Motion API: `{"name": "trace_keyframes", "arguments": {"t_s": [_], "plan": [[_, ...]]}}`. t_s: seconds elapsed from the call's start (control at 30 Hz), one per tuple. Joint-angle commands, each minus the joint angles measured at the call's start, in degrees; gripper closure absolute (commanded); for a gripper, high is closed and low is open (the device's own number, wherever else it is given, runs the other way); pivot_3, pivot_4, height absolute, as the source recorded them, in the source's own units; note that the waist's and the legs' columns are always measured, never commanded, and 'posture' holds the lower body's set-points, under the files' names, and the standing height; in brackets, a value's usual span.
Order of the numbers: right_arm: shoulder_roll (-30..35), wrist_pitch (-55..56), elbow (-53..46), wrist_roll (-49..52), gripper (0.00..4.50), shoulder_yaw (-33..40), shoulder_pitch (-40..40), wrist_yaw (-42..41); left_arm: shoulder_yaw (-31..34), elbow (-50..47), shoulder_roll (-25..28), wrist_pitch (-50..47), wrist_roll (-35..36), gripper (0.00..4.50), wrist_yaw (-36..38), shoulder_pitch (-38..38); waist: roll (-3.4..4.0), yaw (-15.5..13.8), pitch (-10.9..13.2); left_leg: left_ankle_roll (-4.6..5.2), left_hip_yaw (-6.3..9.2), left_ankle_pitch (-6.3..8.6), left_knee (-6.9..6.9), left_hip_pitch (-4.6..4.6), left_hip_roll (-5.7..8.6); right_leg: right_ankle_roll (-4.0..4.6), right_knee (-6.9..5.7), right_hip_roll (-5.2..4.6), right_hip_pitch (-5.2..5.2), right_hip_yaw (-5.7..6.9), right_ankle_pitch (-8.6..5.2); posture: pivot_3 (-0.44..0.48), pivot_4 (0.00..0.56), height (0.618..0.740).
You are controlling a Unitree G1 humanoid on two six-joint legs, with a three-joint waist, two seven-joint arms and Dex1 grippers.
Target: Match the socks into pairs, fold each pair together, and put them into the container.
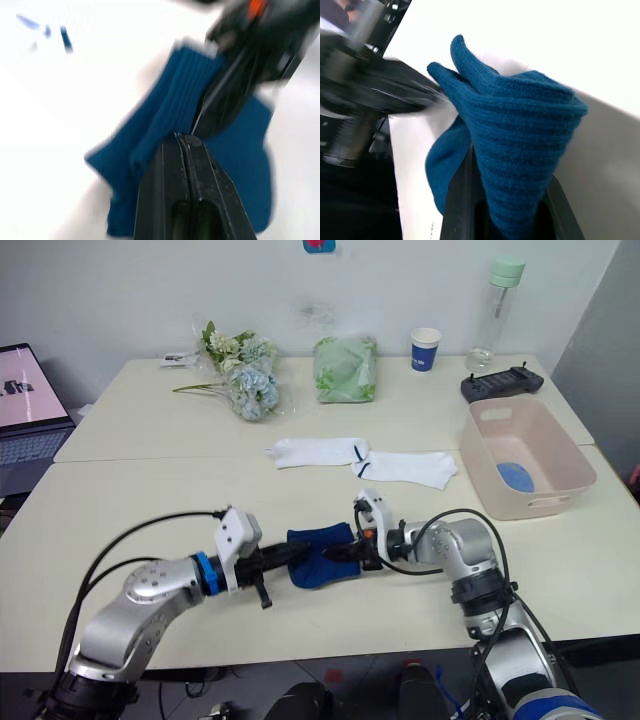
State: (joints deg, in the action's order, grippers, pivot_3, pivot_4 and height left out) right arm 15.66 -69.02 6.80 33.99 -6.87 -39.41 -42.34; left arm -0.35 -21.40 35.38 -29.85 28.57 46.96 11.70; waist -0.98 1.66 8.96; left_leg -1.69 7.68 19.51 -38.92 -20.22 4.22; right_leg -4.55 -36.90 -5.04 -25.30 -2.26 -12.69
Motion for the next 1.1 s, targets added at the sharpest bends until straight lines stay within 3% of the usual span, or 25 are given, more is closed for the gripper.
{"name": "trace_keyframes", "arguments": {"t_s": [0.03, 0.13, 0.2, 0.37, 0.53, 0.73, 0.87, 1.0, 1.1], "plan": [[4.4, 0.8, -3.0, 2.2, 4.50, 8.1, -4.5, 0.4, 3.6, -4.4, 1.6, -5.7, 6.7, 3.31, 0.1, 6.6, 0.00, 0.0, 0.0, 0.00, 0.02, 0.00, 0.00, -0.04, 0.03, 0.00, 0.01, 0.00, -0.01, 0.02, 0.00, 0.000, 0.150, 0.740], [9.0, 2.6, -2.2, 2.1, 4.50, 13.3, -8.0, 1.3, 3.3, -3.9, 0.7, -7.7, 7.7, 2.34, -1.6, 13.6, 0.00, 0.0, 0.0, 0.00, 0.03, 0.00, 0.01, -0.11, 0.09, 0.00, 0.05, 0.00, -0.03, 0.08, 0.00, 0.000, 0.150, 0.740], [15.8, 6.3, 0.6, -0.3, 4.50, 16.1, -12.0, 0.6, 2.5, -1.6, -2.2, -7.1, 7.7, 1.69, -2.9, 19.8, 0.01, 0.0, 0.0, 0.00, 0.00, 0.00, 0.02, -0.14, 0.10, 0.00, 0.07, 0.01, -0.06, 0.07, 0.00, 0.000, 0.150, 0.740], [33.0, 34.7, 18.3, -18.2, 4.50, 9.8, -21.5, -2.2, -3.3, 5.5, -10.4, -4.0, 3.8, 0.10, -4.0, 31.3, 0.05, -0.7, 0.1, 0.02, -0.18, -0.02, -0.09, -0.44, 0.26, -0.07, 0.17, -0.06, -0.16, 0.13, 0.03, 0.000, 0.150, 0.740], [38.2, 66.9, 39.4, -37.8, 4.50, -1.5, -26.4, 0.6, -6.9, 12.7, -18.4, 1.1, -0.3, 0.04, -4.8, 38.3, -0.03, 0.5, 0.1, 0.00, -0.56, -0.02, 0.01, -0.41, 0.22, -0.06, 0.26, 0.02, -0.19, 0.08, 0.03, 0.000, 0.150, 0.740], [38.0, 89.1, 53.9, -56.2, 4.50, -14.1, -28.4, 6.5, -9.7, 17.0, -22.9, 4.3, -3.4, 0.04, -3.7, 41.9, 0.07, 1.5, 0.2, 0.00, -0.91, -0.03, 0.01, -0.29, 0.13, -0.06, 0.02, 0.02, -0.32, -0.28, 0.03, 0.000, 0.150, 0.740], [36.0, 94.1, 59.7, -62.1, 4.50, -18.7, -29.1, 5.4, -10.3, 15.8, -23.3, 3.8, -4.1, 0.04, -3.5, 40.6, 0.06, 1.6, 0.2, -0.01, -0.91, -0.04, 0.02, -0.34, 0.10, -0.06, 0.04, 0.02, -0.40, -0.31, 0.03, 0.000, 0.150, 0.740], [34.1, 94.8, 61.8, -59.6, 4.50, -16.3, -30.3, -1.5, -11.1, 14.4, -22.2, 4.0, -5.6, 0.04, -3.4, 38.3, 0.07, 1.6, 0.2, -0.01, -0.81, -0.04, -0.02, -0.38, 0.09, -0.07, 0.04, -0.01, -0.42, -0.30, 0.04, 0.000, 0.150, 0.740], [34.3, 93.1, 62.5, -58.1, 3.54, -14.9, -32.0, -9.5, -10.2, 13.4, -21.4, 3.2, -5.6, 0.00, -3.5, 37.5, 0.07, 1.5, 0.2, -0.01, -0.71, -0.04, -0.03, -0.41, 0.08, -0.07, 0.04, -0.01, -0.42, -0.27, 0.04, 0.000, 0.150, 0.740]]}}
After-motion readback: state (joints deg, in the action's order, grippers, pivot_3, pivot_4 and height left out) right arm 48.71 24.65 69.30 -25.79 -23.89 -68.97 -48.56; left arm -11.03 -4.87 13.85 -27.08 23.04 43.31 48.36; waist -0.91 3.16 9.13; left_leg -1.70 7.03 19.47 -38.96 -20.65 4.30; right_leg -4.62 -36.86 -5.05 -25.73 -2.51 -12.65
